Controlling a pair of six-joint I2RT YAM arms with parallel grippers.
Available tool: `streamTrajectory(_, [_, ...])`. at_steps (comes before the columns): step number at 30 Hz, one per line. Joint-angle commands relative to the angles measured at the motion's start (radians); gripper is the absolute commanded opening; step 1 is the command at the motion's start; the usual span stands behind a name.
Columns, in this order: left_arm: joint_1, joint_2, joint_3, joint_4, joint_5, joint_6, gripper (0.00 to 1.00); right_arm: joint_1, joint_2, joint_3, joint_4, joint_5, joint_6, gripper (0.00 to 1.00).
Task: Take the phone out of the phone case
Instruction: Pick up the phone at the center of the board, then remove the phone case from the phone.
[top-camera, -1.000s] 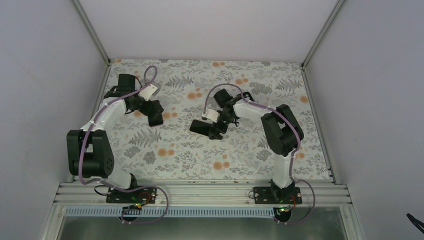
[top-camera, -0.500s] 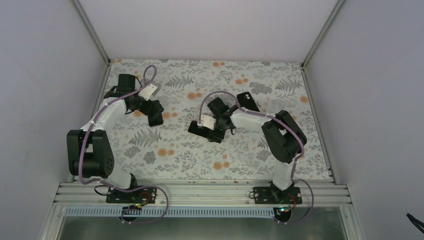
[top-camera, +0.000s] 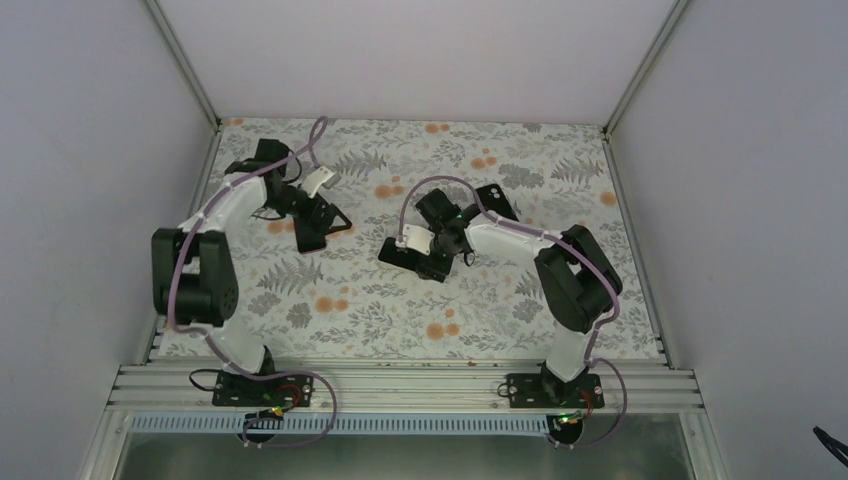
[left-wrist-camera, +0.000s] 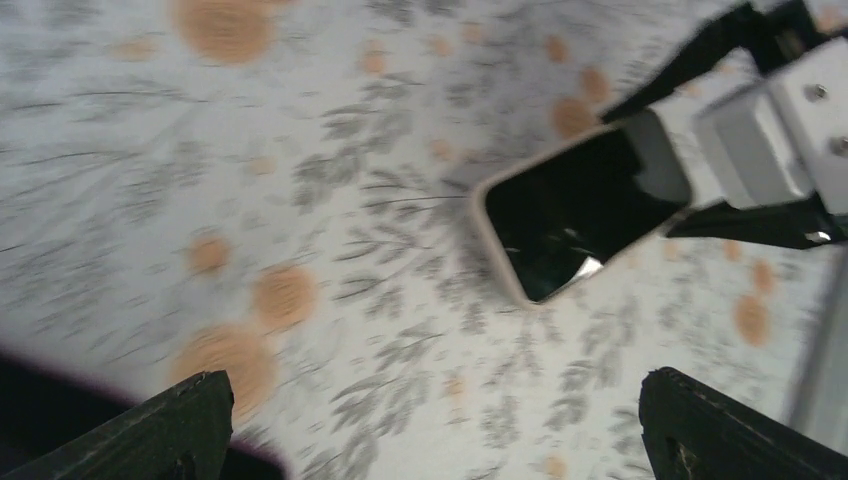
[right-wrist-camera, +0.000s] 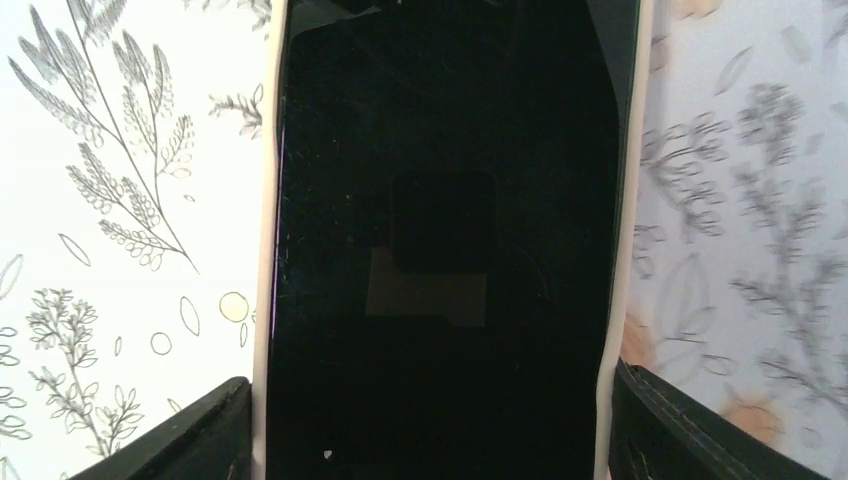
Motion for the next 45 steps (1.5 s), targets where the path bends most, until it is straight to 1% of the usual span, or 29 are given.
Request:
streamTrajectory(1, [-0.037,0.159,0.133,-0.252,0.272,0.166,1.00,0.006,-0.076,0.106,-0.043,0.007,0.018,0.58])
streamTrajectory(3, [-0.055,0.212,0.164,-0.273,0.273,0.163,1.00,0.009,-0.081,0.142,-0.063,0.009,0.017,0.58])
streamTrajectory(6, [-0.086,0.271,0.190,-0.246,0.234,0.123,1.00,0.014,-0.089,0.192,-0.085,0.002,0.022,0.58])
streamTrajectory(12, [-0.146,0.364,0.239,-0.230,0.217,0.079,1.00,0.032,-0.080,0.242,-0.100,-0.003,0.024,0.58])
streamTrajectory(20, [-0.174,0.408,0.309,-0.332,0.344,0.161,0.97,0.043,-0.061,0.251,-0.084,-0.008,0.024,0.57])
streamTrajectory(22, [-0.173,0.419,0.319,-0.360,0.363,0.183,0.93,0.043,-0.059,0.254,-0.081,-0.007,0.023,0.57])
streamTrajectory(24, [-0.174,0.431,0.323,-0.381,0.379,0.201,0.87,0.043,-0.056,0.253,-0.078,-0.004,0.024,0.57])
streamTrajectory(27, [-0.175,0.447,0.335,-0.421,0.403,0.237,0.70,0.043,-0.055,0.252,-0.075,-0.003,0.023,0.56])
streamTrajectory(31, [-0.176,0.462,0.348,-0.447,0.425,0.259,0.45,0.044,-0.054,0.256,-0.080,-0.015,0.024,0.56])
streamTrajectory(32, [-0.176,0.465,0.354,-0.454,0.430,0.266,0.41,0.045,-0.054,0.258,-0.080,-0.015,0.024,0.56])
streamTrajectory(34, [-0.177,0.470,0.364,-0.465,0.441,0.273,0.35,0.046,-0.054,0.256,-0.084,-0.022,0.023,0.55])
streamTrajectory(38, [-0.182,0.474,0.384,-0.500,0.466,0.309,0.29,0.059,-0.052,0.250,-0.088,-0.026,0.024,0.55])
streamTrajectory(41, [-0.188,0.473,0.391,-0.514,0.472,0.328,0.19,0.066,-0.051,0.247,-0.093,-0.026,0.025,0.56])
streamTrajectory(43, [-0.192,0.468,0.392,-0.517,0.470,0.335,0.11,0.066,-0.051,0.250,-0.100,-0.036,0.023,0.61])
streamTrajectory(45, [-0.194,0.461,0.393,-0.515,0.468,0.339,0.05,0.065,-0.049,0.257,-0.121,-0.061,0.022,0.72])
